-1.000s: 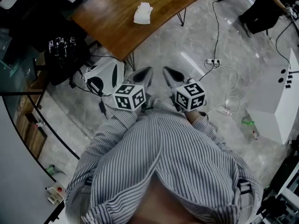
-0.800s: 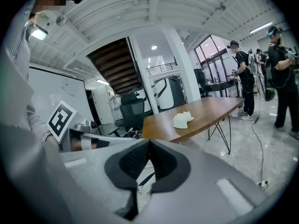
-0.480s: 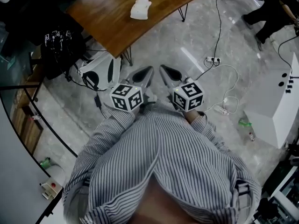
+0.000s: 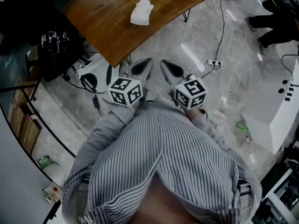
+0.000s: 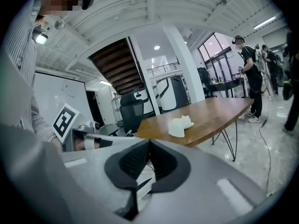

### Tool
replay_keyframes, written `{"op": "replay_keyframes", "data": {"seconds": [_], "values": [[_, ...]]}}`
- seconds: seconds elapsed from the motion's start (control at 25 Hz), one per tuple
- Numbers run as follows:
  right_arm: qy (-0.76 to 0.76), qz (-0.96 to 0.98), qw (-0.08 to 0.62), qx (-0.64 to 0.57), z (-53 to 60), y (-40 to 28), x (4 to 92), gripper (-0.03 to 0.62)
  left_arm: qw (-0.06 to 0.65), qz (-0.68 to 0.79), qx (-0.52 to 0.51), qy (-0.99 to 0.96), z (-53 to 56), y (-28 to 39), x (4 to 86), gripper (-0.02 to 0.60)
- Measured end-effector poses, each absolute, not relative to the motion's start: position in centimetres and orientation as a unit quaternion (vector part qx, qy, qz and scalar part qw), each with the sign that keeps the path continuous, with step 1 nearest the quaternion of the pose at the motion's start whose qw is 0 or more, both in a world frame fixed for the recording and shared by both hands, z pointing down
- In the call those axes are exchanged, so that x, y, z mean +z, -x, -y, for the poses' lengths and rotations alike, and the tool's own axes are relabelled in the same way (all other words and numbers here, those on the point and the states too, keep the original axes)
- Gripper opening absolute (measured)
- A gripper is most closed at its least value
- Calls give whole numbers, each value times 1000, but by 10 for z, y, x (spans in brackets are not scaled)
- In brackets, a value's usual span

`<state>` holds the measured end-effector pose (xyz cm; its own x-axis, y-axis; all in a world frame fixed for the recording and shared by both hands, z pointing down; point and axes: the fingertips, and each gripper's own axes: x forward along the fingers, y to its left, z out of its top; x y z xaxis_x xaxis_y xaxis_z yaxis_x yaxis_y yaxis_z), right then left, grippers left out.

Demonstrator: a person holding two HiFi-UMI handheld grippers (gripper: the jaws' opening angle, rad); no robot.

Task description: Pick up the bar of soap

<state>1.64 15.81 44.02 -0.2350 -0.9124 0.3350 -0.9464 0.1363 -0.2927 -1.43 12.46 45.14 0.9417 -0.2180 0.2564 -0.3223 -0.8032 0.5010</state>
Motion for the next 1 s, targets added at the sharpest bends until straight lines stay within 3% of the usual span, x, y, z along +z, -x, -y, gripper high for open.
{"op": "replay_keyframes", "data": {"seconds": [0.64,1.0], "values": [[-595,773,42,218,40,-97,429,3,274,148,95,-945,67,-68,446,6],[-508,821,105,239,89,-98,448,5,314,206,92,-922,112,-69,462,6]]}}
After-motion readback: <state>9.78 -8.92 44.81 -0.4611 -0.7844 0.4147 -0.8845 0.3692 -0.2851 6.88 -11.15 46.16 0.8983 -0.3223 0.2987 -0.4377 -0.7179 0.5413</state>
